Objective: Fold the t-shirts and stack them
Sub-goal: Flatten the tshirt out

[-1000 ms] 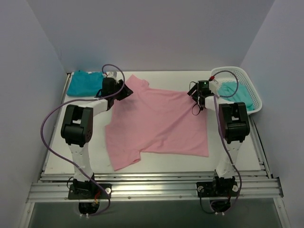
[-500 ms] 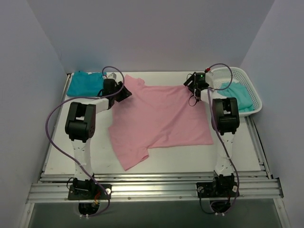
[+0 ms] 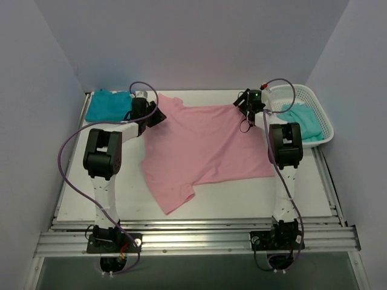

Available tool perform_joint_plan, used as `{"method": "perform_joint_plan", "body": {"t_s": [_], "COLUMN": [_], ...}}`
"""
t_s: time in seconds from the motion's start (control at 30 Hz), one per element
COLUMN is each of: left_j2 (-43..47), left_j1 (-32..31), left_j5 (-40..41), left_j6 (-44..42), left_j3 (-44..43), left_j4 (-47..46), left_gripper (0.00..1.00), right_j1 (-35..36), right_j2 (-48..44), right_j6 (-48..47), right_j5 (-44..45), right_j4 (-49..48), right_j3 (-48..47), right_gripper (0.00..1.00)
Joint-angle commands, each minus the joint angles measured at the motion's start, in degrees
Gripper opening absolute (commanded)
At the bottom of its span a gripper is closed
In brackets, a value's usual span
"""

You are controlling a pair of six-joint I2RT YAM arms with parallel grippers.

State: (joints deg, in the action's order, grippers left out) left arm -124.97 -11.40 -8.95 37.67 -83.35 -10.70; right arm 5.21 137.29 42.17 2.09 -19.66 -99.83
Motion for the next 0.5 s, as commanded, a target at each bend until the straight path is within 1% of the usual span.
{"method": "perform_joint_plan", "body": {"t_s": [0.0,0.03,0.07,0.13,0.23,0.33,0.4,0.47], "left_j2": [-1.24,-1.77,-2.38,-3.88,-5.28,-6.69,-8.09,-9.67], "left_j1": [0.59,0.67,0.76,0.76,0.94,1.12,1.20,1.20], "left_j5": [3.06,3.50,4.20,5.25,5.96,6.05,5.88,5.87], "left_j6": [-2.07,-2.07,-2.25,-2.34,-2.07,-1.55,-1.20,-1.02], "left_j3": [-4.36,-5.23,-7.59,-9.19,-11.30,-13.23,-14.64,-16.84], "left_j4": [3.29,4.53,5.85,8.23,9.64,10.35,10.61,13.42], "left_gripper": [0.50,0.50,0.50,0.50,0.50,0.50,0.50,0.50], "right_j1": [-0.12,-0.12,0.06,0.50,1.29,1.90,2.43,3.04], "right_j2": [-3.86,-5.44,-8.76,-13.34,-18.01,-25.82,-28.65,-32.34], "right_j6": [0.28,0.28,0.28,0.19,-0.77,-1.92,-2.36,-3.15], "right_j5": [0.72,1.42,1.69,2.83,3.80,5.29,6.17,6.96], "right_j4": [5.51,4.81,4.02,2.52,2.70,3.14,2.87,2.87], "right_j3": [5.86,8.83,10.43,13.86,16.33,18.88,20.81,22.13], "right_gripper": [0.67,0.67,0.67,0.67,0.68,0.69,0.70,0.71]}}
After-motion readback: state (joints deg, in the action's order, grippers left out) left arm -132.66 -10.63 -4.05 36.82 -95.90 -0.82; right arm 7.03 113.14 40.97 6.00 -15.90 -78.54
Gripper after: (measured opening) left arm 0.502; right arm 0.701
